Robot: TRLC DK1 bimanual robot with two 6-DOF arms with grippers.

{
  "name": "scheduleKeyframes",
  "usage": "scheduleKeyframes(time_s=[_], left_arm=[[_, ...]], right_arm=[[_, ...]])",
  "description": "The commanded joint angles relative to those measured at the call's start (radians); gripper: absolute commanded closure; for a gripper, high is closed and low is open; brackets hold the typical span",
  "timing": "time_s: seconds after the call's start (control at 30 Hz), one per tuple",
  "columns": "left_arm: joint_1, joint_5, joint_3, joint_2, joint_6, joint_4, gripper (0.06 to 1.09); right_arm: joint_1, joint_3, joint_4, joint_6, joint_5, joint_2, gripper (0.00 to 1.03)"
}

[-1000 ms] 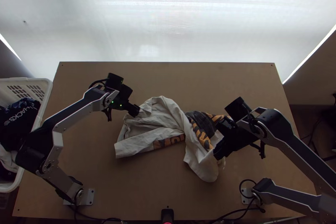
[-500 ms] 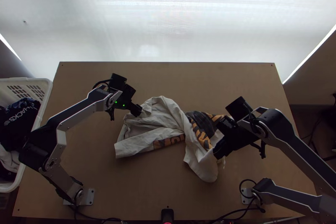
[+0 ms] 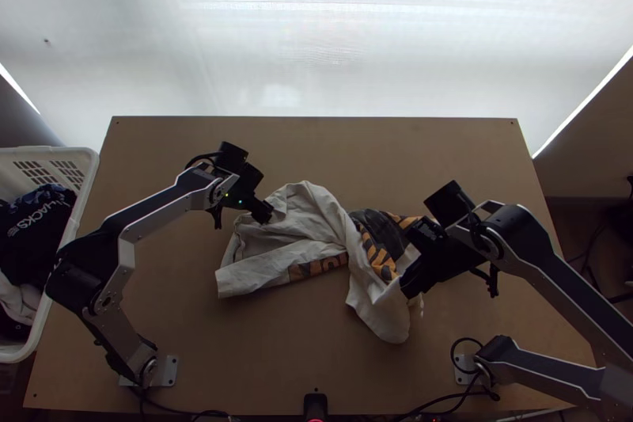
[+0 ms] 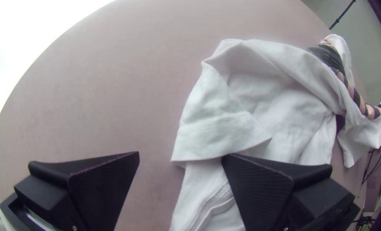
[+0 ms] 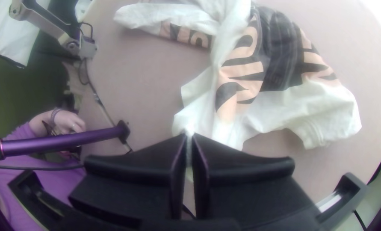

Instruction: Fold the t-shirt

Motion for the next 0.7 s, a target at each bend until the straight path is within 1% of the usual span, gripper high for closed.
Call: scheduleKeyframes(time_s=[0.0,0.3,0.33,0.37,0.4,0.43,0.47,0.5,0.57,0.6,0.67], left_arm=[[-0.011,0.001,0.010,0.010,-0.002,0.026,0.17],[-0.003,0.001,0.016,0.024,-0.010,0.052,0.17],[-0.003,0.001,0.016,0.027,-0.011,0.056,0.19],[-0.003,0.001,0.015,0.027,-0.011,0.057,0.29],[-0.003,0.001,0.010,0.027,-0.016,0.069,0.47],[0.000,0.001,-0.010,0.014,-0.047,0.132,0.80],[0.004,0.001,-0.033,-0.002,-0.096,0.210,1.07],[0.010,0.001,-0.045,-0.009,-0.108,0.235,1.05],[0.012,0.001,-0.037,-0.005,-0.111,0.238,1.05],[0.018,0.001,-0.028,-0.004,-0.129,0.237,1.05],[0.046,0.001,-0.002,-0.022,-0.223,0.244,1.05]], right_arm=[[0.001,-0.009,0.006,-0.001,0.001,0.000,1.00],[0.008,-0.016,0.012,0.000,-0.004,-0.003,1.00],[0.008,-0.015,0.012,0.000,-0.004,-0.003,1.00],[0.008,-0.015,0.012,0.000,-0.004,-0.004,1.00],[0.008,-0.015,0.012,0.000,-0.004,-0.007,1.00],[0.008,-0.015,0.012,0.000,-0.004,-0.009,1.00],[0.009,-0.013,0.012,0.000,-0.004,-0.012,1.00],[0.009,-0.013,0.012,0.000,-0.004,-0.015,1.00],[0.009,-0.010,0.012,0.002,-0.004,-0.019,1.00],[0.008,-0.009,0.012,0.002,-0.004,-0.019,1.00],[0.003,-0.002,0.012,0.002,-0.004,-0.021,1.00]])
